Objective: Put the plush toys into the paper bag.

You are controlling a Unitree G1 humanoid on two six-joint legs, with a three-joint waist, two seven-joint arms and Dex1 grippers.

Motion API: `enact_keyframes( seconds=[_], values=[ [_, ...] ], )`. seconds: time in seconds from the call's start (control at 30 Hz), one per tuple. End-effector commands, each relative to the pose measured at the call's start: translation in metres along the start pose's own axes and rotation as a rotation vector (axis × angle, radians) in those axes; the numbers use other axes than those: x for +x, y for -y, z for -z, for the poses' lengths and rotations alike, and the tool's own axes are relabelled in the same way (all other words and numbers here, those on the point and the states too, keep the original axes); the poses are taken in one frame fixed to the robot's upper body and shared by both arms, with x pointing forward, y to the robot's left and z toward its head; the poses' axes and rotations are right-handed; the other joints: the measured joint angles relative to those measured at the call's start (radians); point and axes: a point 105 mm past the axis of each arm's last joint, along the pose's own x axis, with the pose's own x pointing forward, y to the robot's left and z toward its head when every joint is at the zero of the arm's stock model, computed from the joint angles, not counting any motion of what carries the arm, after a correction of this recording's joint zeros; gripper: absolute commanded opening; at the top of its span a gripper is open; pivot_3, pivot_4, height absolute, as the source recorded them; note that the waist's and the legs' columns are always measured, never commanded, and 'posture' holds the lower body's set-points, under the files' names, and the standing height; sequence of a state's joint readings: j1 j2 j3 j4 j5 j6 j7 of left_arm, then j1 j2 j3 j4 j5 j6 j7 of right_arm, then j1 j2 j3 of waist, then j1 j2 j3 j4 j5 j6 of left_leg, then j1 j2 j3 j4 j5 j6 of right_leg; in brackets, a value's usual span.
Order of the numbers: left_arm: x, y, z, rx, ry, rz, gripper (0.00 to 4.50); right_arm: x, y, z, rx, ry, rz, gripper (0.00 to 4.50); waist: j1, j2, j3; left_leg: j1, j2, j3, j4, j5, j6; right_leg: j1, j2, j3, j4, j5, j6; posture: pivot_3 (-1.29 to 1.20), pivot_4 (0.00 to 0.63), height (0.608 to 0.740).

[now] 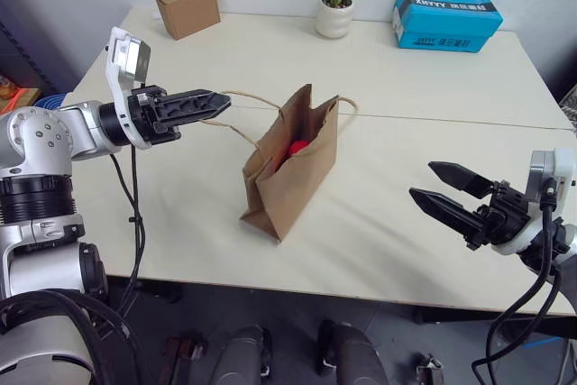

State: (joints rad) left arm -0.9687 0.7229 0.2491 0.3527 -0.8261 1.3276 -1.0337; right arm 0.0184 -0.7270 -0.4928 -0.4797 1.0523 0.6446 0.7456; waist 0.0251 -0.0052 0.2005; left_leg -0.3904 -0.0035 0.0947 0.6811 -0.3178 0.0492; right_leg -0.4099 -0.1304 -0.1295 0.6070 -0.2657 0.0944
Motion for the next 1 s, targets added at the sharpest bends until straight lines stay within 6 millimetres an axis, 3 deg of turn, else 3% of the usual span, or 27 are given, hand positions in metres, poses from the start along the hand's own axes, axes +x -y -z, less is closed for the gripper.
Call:
enact_keyframes(
  seconds=[0.03, 0.1, 0.17, 0.23, 0.43, 0.53, 0.73, 1.0],
  values=[
    [0.001, 0.000, -0.003, 0.258, -0.002, -0.038, 4.48, 0.009, 0.002, -0.002, -0.063, 0.045, 0.019, 4.50, -0.001, 0.000, 0.000, 0.000, 0.000, 0.000, 0.000, 0.000, 0.000, 0.000, 0.000, 0.000, 0.000, 0.000, 0.000, 0.00, 0.150, 0.740],
    [-0.010, 0.004, 0.005, 0.416, -0.018, 0.001, 4.48, 0.011, -0.003, -0.002, -0.071, 0.059, -0.006, 4.50, -0.007, 0.000, 0.000, 0.001, 0.000, 0.002, -0.001, 0.000, -0.001, 0.000, 0.000, 0.001, 0.000, 0.000, 0.000, 0.00, 0.150, 0.740],
    [-0.030, -0.006, 0.025, 0.558, -0.133, -0.046, 4.48, 0.008, -0.008, 0.002, -0.094, 0.037, -0.032, 4.50, -0.015, 0.000, 0.000, 0.001, 0.001, 0.004, -0.001, -0.001, -0.002, -0.002, 0.001, 0.003, 0.001, -0.001, -0.001, 0.00, 0.150, 0.740],
    [-0.042, -0.014, 0.033, 0.616, -0.144, -0.091, 4.48, 0.005, -0.010, 0.005, -0.145, 0.021, -0.046, 4.50, -0.017, 0.000, 0.000, 0.002, 0.002, 0.005, -0.002, -0.002, -0.003, -0.002, 0.002, 0.003, 0.001, -0.002, -0.003, 0.00, 0.150, 0.740],
    [-0.045, -0.001, 0.053, 0.655, -0.061, -0.091, 4.48, 0.001, -0.017, 0.011, -0.385, -0.003, -0.131, 4.50, -0.002, 0.000, 0.000, 0.002, 0.002, 0.005, 0.000, -0.003, -0.001, -0.002, -0.001, 0.004, 0.001, -0.001, -0.002, 0.00, 0.150, 0.740],
    [-0.032, 0.006, 0.077, 0.688, -0.067, -0.098, 4.48, -0.001, -0.019, 0.016, -0.445, -0.012, -0.179, 4.50, 0.000, 0.000, 0.000, 0.002, 0.002, 0.005, 0.000, -0.003, -0.001, -0.001, -0.004, 0.005, 0.001, -0.001, -0.002, 0.00, 0.150, 0.740],
    [0.011, 0.019, 0.102, 0.760, 0.009, -0.179, 4.48, -0.004, -0.020, 0.022, -0.469, -0.027, -0.213, 4.50, 0.001, 0.000, 0.000, 0.003, 0.002, 0.004, 0.000, -0.003, -0.001, 0.000, -0.004, 0.005, 0.000, 0.000, -0.001, 0.00, 0.150, 0.740],
    [0.036, 0.011, 0.108, 0.723, 0.131, -0.403, 4.48, -0.001, -0.018, 0.019, -0.460, -0.022, -0.222, 4.50, 0.000, 0.000, 0.000, 0.004, 0.003, 0.005, 0.000, -0.003, -0.001, 0.001, -0.003, 0.006, 0.000, 0.000, -0.001, 0.00, 0.150, 0.740]
  ],
)
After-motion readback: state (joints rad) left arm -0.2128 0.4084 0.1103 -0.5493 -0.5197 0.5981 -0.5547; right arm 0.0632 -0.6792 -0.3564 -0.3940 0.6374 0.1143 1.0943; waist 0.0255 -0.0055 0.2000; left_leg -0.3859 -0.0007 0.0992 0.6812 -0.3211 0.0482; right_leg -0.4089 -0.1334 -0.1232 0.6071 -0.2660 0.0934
